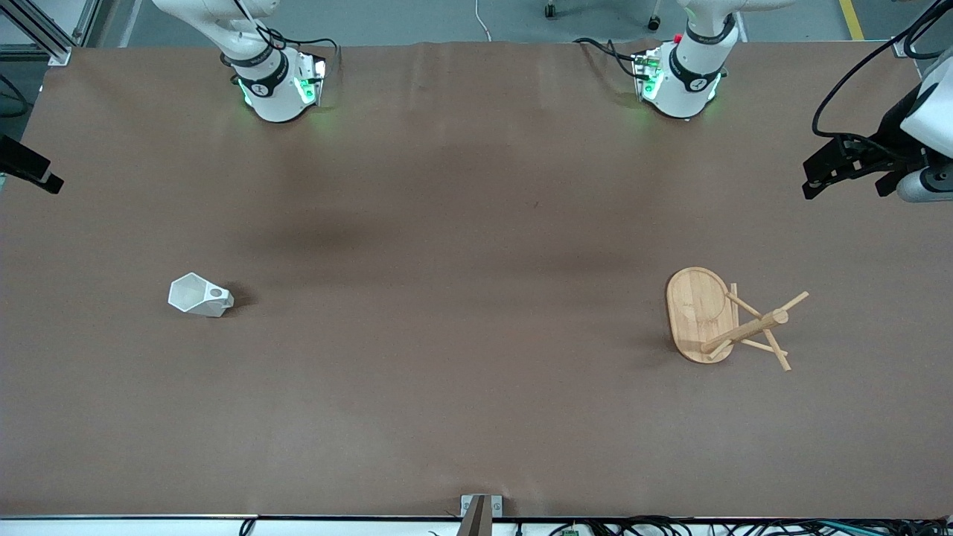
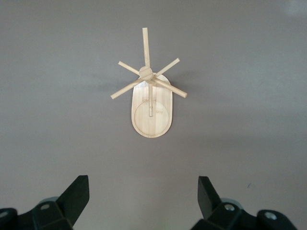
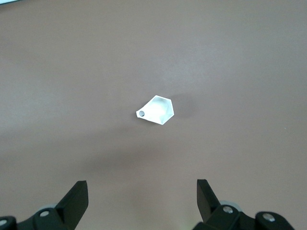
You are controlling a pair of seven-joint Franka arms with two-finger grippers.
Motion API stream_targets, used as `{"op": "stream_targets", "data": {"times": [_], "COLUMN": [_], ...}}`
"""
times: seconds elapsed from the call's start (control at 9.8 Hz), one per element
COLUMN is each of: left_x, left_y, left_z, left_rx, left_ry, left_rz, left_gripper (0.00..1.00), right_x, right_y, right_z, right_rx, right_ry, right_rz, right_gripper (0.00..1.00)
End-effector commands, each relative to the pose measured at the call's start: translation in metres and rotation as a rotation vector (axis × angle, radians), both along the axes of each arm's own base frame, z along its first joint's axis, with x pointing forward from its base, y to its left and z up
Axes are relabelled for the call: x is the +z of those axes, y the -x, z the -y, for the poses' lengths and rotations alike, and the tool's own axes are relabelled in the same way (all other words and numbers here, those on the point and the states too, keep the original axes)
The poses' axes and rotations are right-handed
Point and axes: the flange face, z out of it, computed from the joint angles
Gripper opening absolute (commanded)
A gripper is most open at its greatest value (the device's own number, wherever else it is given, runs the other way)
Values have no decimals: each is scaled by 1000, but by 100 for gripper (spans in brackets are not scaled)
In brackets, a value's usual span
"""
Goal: Hang cup on rack
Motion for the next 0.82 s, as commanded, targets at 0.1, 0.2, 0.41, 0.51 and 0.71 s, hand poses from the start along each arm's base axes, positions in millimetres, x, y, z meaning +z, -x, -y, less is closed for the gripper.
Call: {"op": "stream_targets", "data": {"times": [0.1,0.2,0.41,0.51,0.71], "left_x": [-12,-12,-13,-12,-14], "left_y": [-3,-3,-3,-2,-3], "left_z": [-4,-3,-3,-4,-18], "left_rx": [-9,-11,-27,-69,-75], "left_ry": [-23,-24,-23,-24,-24], "left_rz": [-32,-31,-34,-35,-42], "left_gripper": [100,100,100,100,100], "right_x": [7,7,6,6,6], "right_y": [4,4,5,5,5], "right_z": [2,2,4,4,4], "right_rx": [13,11,8,8,8], "right_ry": [20,20,20,20,18], "right_rz": [11,11,9,9,10], "right_gripper": [100,100,100,100,100]}}
